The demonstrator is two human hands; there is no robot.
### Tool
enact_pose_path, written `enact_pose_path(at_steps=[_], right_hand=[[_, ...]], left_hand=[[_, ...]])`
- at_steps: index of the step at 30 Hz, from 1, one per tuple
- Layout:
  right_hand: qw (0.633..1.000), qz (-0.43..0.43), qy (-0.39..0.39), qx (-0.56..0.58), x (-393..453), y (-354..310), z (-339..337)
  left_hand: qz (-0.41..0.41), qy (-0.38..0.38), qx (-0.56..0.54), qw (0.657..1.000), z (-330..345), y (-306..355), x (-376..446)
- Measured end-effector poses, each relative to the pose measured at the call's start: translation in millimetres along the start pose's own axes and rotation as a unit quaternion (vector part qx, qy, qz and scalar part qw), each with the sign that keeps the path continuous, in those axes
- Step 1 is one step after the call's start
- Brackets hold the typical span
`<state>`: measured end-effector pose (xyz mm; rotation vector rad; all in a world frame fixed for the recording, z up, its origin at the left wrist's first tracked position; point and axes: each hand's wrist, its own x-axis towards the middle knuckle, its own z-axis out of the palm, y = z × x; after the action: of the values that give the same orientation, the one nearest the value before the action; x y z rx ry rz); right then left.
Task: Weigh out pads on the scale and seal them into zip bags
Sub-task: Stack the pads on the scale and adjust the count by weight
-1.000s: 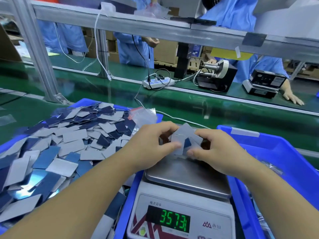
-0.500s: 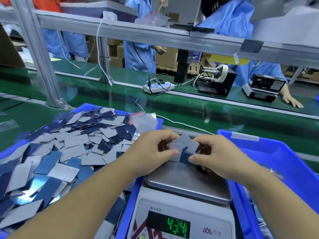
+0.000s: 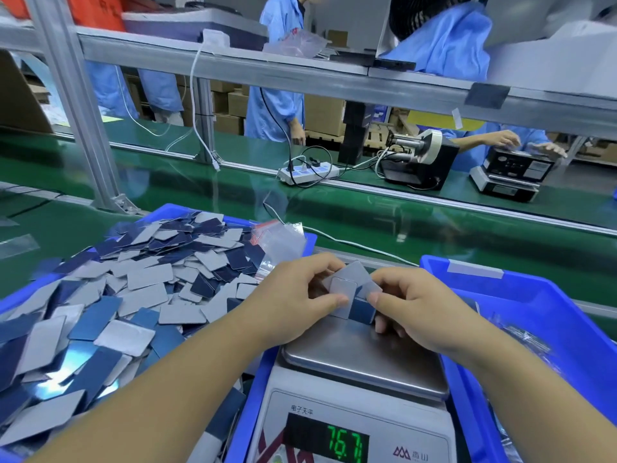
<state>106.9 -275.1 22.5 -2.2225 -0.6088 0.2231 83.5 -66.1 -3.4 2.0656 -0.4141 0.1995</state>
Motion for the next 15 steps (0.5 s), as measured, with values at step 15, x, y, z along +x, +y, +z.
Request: enact_pose_path(at_steps=[15], right_hand=[[0.991,0.013,-0.002,-0.131,-1,3,-12]], left_hand=[[-0.004,0.002,0.028,1.0,-1,-1,0]])
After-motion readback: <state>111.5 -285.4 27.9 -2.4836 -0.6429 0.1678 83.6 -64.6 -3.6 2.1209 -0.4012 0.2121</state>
